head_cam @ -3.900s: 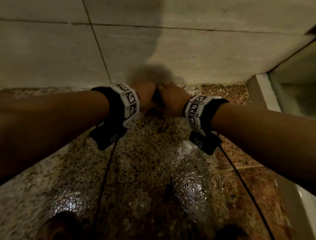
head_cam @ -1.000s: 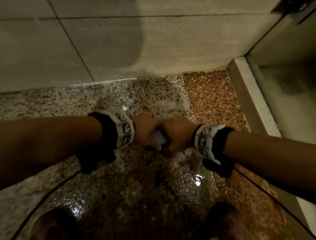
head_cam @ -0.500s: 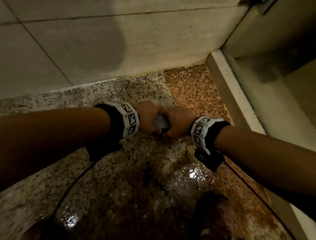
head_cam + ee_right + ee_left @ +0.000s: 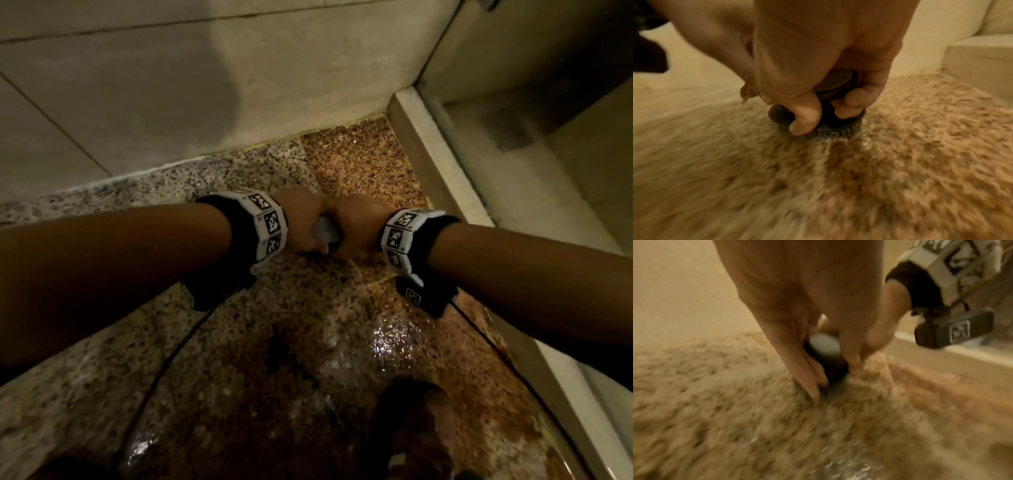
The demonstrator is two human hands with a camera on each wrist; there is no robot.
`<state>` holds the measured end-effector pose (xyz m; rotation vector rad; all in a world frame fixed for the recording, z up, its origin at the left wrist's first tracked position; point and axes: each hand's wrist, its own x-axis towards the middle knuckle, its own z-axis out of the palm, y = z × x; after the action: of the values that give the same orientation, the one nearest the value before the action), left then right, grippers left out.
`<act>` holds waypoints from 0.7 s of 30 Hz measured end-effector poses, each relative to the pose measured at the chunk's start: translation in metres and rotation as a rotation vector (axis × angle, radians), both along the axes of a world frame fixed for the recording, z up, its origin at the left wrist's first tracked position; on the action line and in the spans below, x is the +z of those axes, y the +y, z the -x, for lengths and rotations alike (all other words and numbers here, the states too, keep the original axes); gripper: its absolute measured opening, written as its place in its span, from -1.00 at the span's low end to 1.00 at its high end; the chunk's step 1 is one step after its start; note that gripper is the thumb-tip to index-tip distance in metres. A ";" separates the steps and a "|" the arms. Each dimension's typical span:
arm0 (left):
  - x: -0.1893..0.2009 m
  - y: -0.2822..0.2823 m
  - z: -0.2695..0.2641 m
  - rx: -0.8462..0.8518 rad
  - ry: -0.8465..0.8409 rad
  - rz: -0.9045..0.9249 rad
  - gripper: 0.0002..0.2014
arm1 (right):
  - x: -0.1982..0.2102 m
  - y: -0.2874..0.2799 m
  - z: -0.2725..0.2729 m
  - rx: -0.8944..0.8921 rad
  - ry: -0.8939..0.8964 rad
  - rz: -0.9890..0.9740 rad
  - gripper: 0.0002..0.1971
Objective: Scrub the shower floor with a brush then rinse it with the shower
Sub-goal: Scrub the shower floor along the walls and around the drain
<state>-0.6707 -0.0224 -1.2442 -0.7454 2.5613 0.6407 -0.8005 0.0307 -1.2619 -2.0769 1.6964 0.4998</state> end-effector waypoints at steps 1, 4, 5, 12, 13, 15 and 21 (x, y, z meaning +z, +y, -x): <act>-0.002 0.006 -0.004 -0.055 -0.057 -0.063 -0.53 | 0.003 0.010 -0.006 0.063 -0.028 -0.037 -0.68; -0.026 0.036 -0.024 -0.159 -0.220 -0.263 -0.55 | -0.002 0.056 -0.022 0.221 -0.069 -0.201 -0.65; -0.032 0.038 -0.028 -0.153 -0.210 -0.276 -0.50 | -0.004 0.057 -0.023 0.228 -0.064 -0.198 -0.63; -0.011 -0.013 -0.016 -0.047 -0.157 -0.018 -0.47 | 0.004 -0.011 -0.024 0.151 0.018 -0.037 -0.71; -0.015 -0.003 -0.025 -0.086 -0.185 -0.099 -0.47 | 0.005 0.004 -0.030 0.171 -0.018 -0.094 -0.69; -0.022 0.024 -0.043 -0.151 -0.213 -0.199 -0.44 | 0.002 0.040 -0.040 0.216 -0.043 -0.203 -0.68; -0.008 -0.022 -0.035 0.013 -0.076 0.037 -0.47 | -0.001 -0.033 -0.033 0.120 0.086 -0.033 -0.62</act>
<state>-0.6357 -0.0441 -1.2525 -0.7845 2.5071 0.5599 -0.7677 -0.0023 -1.2630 -2.1708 1.6052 0.6585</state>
